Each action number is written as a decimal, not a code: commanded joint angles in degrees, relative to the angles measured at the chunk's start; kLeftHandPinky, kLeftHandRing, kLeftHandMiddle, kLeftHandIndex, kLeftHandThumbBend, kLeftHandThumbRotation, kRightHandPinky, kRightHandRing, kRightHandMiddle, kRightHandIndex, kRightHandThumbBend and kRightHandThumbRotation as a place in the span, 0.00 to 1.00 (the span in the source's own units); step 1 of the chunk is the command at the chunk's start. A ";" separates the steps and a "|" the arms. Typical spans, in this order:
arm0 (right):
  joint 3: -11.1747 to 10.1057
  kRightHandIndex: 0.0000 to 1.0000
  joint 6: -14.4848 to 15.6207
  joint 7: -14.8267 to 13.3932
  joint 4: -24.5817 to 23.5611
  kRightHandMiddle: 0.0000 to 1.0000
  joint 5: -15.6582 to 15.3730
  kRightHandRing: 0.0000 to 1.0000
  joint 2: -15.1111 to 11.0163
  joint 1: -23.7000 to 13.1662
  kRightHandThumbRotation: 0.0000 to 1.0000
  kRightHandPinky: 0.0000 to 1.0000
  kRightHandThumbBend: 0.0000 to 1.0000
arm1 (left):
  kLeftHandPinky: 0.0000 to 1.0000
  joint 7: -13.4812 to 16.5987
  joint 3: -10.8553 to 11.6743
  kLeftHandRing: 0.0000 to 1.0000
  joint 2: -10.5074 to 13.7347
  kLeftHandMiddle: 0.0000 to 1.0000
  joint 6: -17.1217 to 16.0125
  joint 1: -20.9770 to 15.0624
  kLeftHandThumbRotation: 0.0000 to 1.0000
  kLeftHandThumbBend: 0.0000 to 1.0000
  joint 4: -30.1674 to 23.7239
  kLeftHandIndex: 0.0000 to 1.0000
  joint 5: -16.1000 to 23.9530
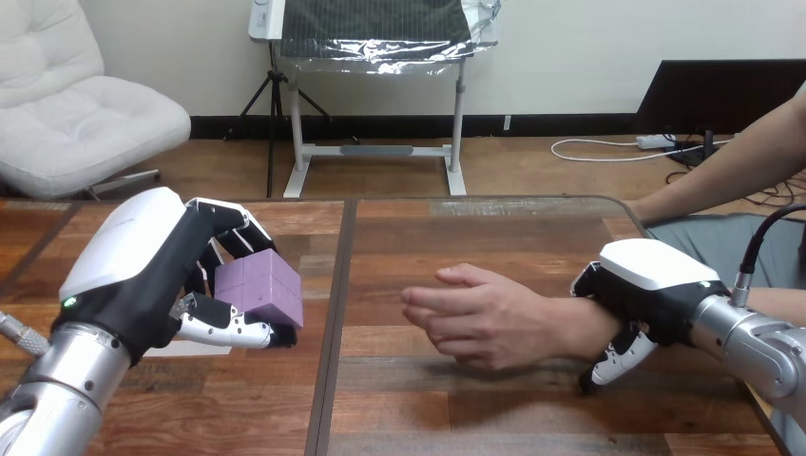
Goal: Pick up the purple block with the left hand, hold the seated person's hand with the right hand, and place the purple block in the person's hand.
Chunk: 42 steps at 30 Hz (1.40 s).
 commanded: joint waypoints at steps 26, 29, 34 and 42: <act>0.68 0.42 -0.25 1.59 -0.70 0.39 1.76 0.31 3.41 4.28 0.11 0.24 0.84 | 0.30 0.80 -2.26 0.37 -1.64 0.43 -1.73 -4.51 0.00 0.67 4.97 0.46 -1.79; 0.05 0.42 -0.09 2.02 -1.33 0.39 2.70 0.31 3.43 4.48 0.11 0.24 0.84 | 0.31 1.01 -3.00 0.37 -1.87 0.43 -1.77 -5.22 0.00 0.67 6.45 0.46 -1.70; -0.46 0.42 0.16 2.65 -3.35 0.39 3.47 0.32 2.98 4.77 0.11 0.25 0.83 | 0.32 1.16 -4.23 0.38 -2.65 0.44 -1.87 -6.89 0.00 0.66 9.38 0.47 -1.97; -1.64 0.42 0.63 3.45 -6.42 0.38 4.50 0.30 2.69 5.44 0.12 0.24 0.83 | 0.34 1.37 -6.23 0.40 -4.40 0.45 -1.18 -10.04 0.00 0.64 13.90 0.48 -1.85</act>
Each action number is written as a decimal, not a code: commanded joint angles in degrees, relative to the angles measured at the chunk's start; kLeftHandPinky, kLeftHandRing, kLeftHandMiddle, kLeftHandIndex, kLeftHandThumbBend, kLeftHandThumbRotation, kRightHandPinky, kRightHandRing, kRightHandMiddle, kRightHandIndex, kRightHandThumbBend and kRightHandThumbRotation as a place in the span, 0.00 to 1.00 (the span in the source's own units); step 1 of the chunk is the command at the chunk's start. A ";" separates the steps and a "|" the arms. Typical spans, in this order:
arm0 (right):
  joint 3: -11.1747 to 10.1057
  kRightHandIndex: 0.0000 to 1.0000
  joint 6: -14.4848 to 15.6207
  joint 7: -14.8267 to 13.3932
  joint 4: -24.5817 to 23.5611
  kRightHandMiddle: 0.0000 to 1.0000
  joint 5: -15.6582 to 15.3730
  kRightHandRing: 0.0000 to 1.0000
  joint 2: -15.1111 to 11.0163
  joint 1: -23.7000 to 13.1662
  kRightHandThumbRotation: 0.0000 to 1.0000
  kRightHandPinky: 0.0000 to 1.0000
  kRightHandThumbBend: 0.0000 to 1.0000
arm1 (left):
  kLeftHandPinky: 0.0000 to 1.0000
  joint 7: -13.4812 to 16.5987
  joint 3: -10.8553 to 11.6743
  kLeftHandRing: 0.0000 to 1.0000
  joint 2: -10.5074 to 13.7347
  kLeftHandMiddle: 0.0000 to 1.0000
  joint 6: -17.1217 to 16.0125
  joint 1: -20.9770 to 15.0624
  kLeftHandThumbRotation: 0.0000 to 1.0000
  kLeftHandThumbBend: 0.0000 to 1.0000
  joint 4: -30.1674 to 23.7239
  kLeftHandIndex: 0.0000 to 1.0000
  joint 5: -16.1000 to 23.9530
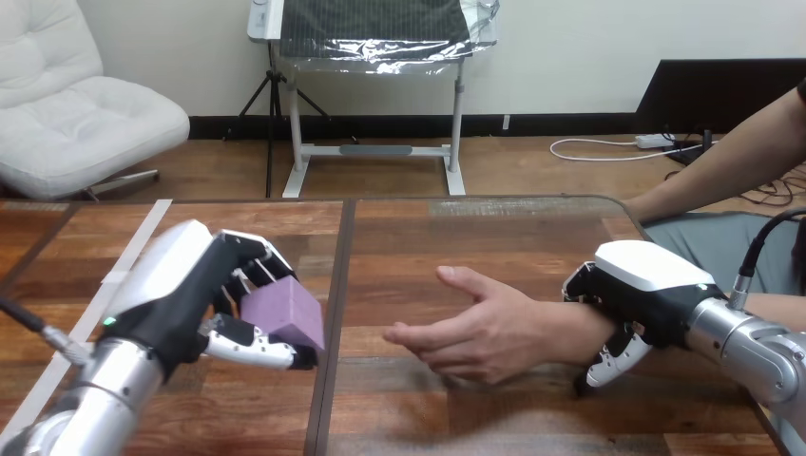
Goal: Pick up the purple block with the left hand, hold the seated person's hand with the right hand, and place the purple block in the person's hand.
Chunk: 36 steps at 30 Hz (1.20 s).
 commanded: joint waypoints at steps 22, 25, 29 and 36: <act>-1.85 0.41 2.95 5.60 -10.91 0.39 4.57 0.32 1.99 4.81 0.15 0.25 0.83 | 0.32 4.87 -5.43 0.39 -7.31 0.45 -2.74 -16.17 0.00 0.64 16.66 0.49 -1.55; -2.14 0.41 3.66 6.27 -12.46 0.39 4.95 0.32 1.95 5.24 0.15 0.26 0.82 | 0.32 5.44 -6.00 0.39 -8.09 0.45 -2.95 -17.59 0.00 0.64 18.46 0.49 -1.44; -2.46 0.41 5.03 7.17 -14.62 0.39 5.51 0.32 2.09 5.86 0.16 0.26 0.82 | 0.32 5.75 -6.32 0.39 -9.03 0.45 -3.69 -19.25 0.00 0.63 20.71 0.49 -2.15; -2.62 0.41 6.61 7.82 -17.17 0.40 6.01 0.33 2.58 6.61 0.16 0.26 0.83 | 0.34 6.31 -6.98 0.40 -11.02 0.46 -3.58 -22.27 0.00 0.63 24.17 0.49 -2.62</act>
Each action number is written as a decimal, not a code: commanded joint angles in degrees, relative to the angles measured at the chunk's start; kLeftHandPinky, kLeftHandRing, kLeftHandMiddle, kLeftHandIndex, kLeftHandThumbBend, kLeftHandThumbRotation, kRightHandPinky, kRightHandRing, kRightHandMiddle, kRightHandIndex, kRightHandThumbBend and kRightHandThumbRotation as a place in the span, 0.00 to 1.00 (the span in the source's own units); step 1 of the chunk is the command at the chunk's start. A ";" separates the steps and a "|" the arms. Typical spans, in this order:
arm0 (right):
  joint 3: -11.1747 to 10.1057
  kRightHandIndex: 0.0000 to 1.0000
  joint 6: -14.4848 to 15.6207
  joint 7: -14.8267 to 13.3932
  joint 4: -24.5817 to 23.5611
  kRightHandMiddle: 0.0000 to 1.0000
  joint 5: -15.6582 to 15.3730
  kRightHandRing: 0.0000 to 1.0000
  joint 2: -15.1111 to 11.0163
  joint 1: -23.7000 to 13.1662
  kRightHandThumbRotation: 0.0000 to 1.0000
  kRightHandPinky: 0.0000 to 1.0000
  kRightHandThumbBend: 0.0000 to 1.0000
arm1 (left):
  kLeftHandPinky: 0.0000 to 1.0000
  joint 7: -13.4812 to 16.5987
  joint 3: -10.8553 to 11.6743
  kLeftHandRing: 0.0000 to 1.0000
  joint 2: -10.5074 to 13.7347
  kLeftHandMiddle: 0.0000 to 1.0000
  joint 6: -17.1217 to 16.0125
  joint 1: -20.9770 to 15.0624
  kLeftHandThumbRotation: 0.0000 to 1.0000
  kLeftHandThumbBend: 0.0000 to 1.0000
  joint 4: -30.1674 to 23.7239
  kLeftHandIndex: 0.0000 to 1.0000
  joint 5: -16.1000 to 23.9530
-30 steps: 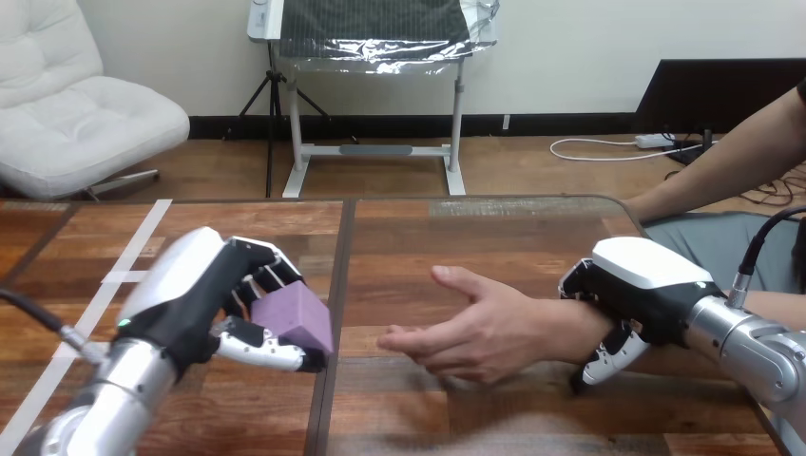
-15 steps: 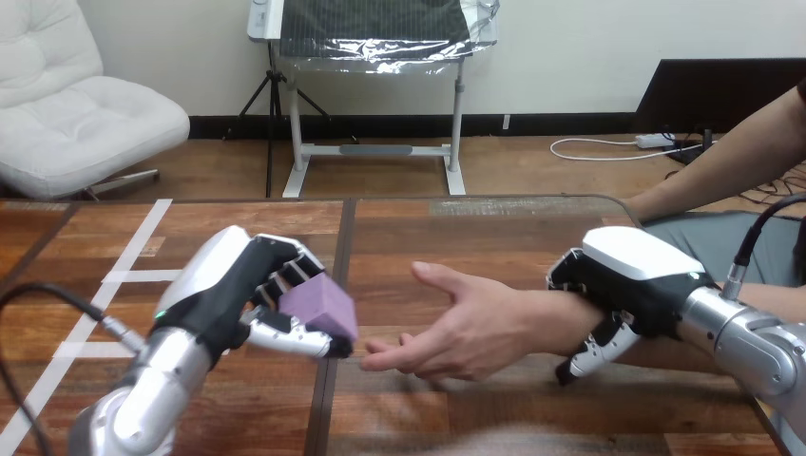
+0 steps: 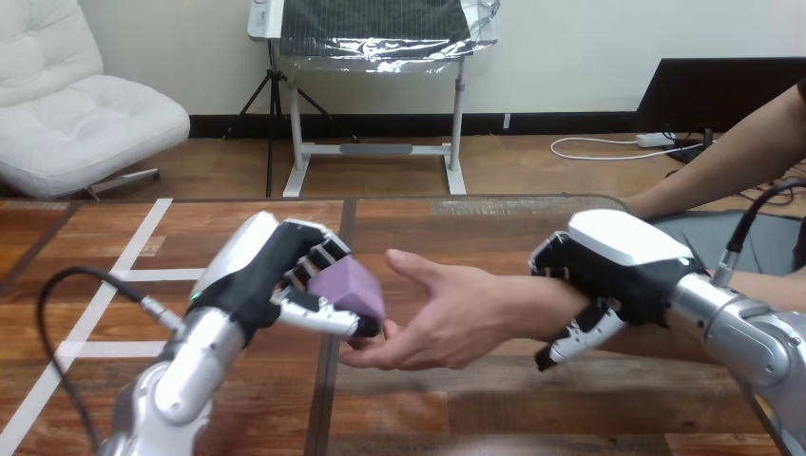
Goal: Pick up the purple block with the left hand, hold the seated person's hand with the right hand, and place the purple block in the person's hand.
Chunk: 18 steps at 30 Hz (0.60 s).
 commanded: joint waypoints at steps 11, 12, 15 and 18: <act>0.64 0.40 2.95 2.15 -2.06 0.38 2.34 0.31 2.82 3.56 0.14 0.25 0.84 | 0.27 3.14 -1.98 0.34 -3.26 0.42 -1.46 -10.78 0.00 0.63 7.04 0.48 -0.47; 0.66 0.40 3.15 2.18 -2.20 0.38 2.35 0.30 2.86 3.55 0.14 0.24 0.84 | 0.26 3.14 -2.17 0.34 -3.51 0.42 -1.37 -11.29 0.00 0.63 7.61 0.48 -0.41; 0.69 0.40 3.32 2.08 -2.44 0.38 2.44 0.30 2.90 3.53 0.14 0.24 0.85 | 0.24 3.25 -2.65 0.32 -4.12 0.40 -1.21 -12.53 0.00 0.63 8.94 0.48 -0.27; 0.71 0.40 3.60 2.10 -2.80 0.37 2.40 0.29 2.88 3.51 0.15 0.23 0.85 | 0.22 3.21 -3.06 0.30 -4.40 0.39 -1.48 -13.47 0.00 0.63 10.10 0.48 -0.44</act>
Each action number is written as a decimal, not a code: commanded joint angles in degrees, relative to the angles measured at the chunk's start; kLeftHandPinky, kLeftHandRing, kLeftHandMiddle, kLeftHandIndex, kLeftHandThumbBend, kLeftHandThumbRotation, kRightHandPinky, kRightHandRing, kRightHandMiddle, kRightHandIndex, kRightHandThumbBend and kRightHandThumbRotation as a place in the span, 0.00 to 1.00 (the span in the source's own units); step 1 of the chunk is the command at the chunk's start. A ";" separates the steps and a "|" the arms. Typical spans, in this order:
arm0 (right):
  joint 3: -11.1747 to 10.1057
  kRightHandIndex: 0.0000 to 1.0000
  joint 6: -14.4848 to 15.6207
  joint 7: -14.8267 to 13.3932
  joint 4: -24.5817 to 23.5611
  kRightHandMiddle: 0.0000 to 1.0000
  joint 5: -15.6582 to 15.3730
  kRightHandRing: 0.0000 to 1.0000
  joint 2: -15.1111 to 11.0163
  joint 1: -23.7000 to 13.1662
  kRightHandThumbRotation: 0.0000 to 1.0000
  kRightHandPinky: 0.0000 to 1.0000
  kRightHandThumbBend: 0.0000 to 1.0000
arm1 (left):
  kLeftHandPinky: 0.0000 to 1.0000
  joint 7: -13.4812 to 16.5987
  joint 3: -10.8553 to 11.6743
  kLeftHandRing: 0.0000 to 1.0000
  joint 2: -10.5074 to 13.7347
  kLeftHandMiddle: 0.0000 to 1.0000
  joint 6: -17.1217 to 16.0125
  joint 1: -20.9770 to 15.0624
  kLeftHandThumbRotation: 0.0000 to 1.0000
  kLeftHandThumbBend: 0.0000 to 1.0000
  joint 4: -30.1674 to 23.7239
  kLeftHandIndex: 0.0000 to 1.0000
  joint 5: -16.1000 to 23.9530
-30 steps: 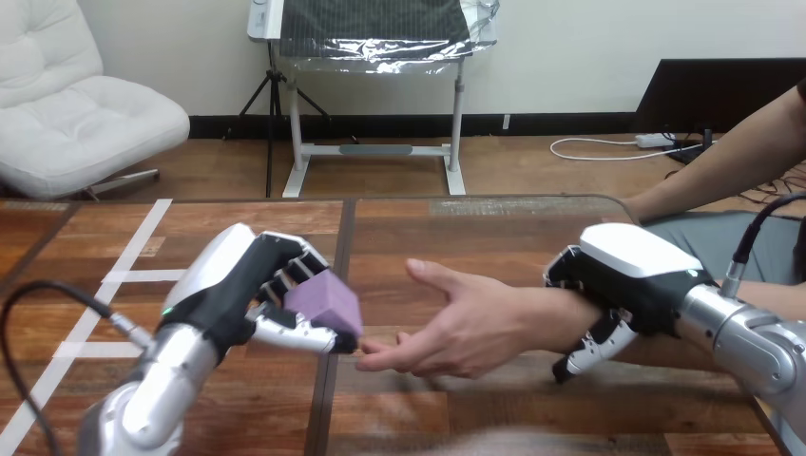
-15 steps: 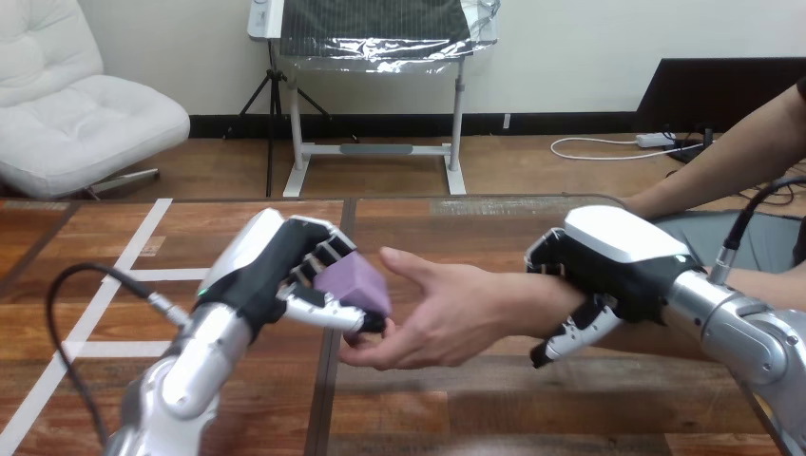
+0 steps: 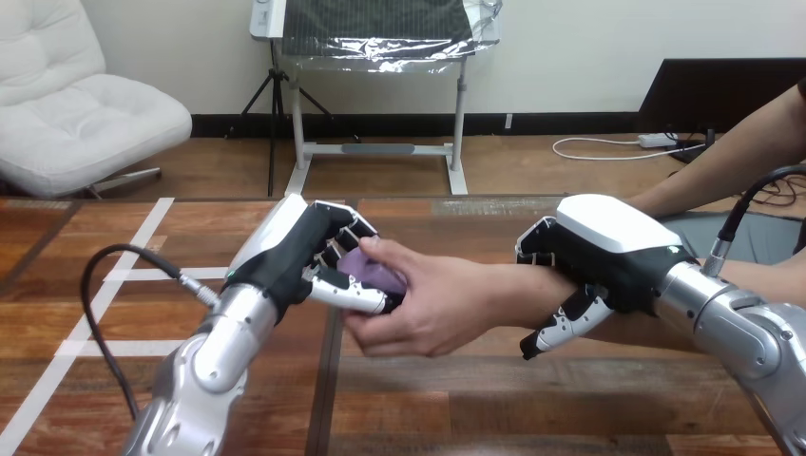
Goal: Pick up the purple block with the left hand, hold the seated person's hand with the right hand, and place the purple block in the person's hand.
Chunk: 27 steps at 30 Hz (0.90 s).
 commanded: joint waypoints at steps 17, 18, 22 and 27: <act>0.57 0.40 1.45 1.66 0.94 0.37 1.50 0.29 2.32 2.80 0.16 0.22 0.84 | 0.28 -0.39 -1.79 0.36 -3.43 0.42 -2.35 -10.48 0.00 0.61 6.80 0.49 -3.15; 0.55 0.40 1.44 1.61 0.99 0.37 1.46 0.29 2.33 2.78 0.16 0.23 0.84 | 0.28 -0.38 -1.86 0.36 -3.52 0.42 -2.39 -10.64 0.00 0.62 7.01 0.49 -3.14; 0.41 0.40 1.37 1.56 1.04 0.37 1.53 0.29 2.43 2.75 0.16 0.23 0.84 | 0.27 -0.38 -2.06 0.35 -3.79 0.41 -3.24 -11.02 0.00 0.62 7.85 0.48 -3.40; 0.22 0.40 1.02 1.27 0.94 0.38 1.49 0.30 2.43 3.01 0.15 0.24 0.84 | 0.27 -0.66 -2.25 0.34 -4.14 0.40 -3.55 -10.88 0.00 0.64 7.85 0.48 -3.87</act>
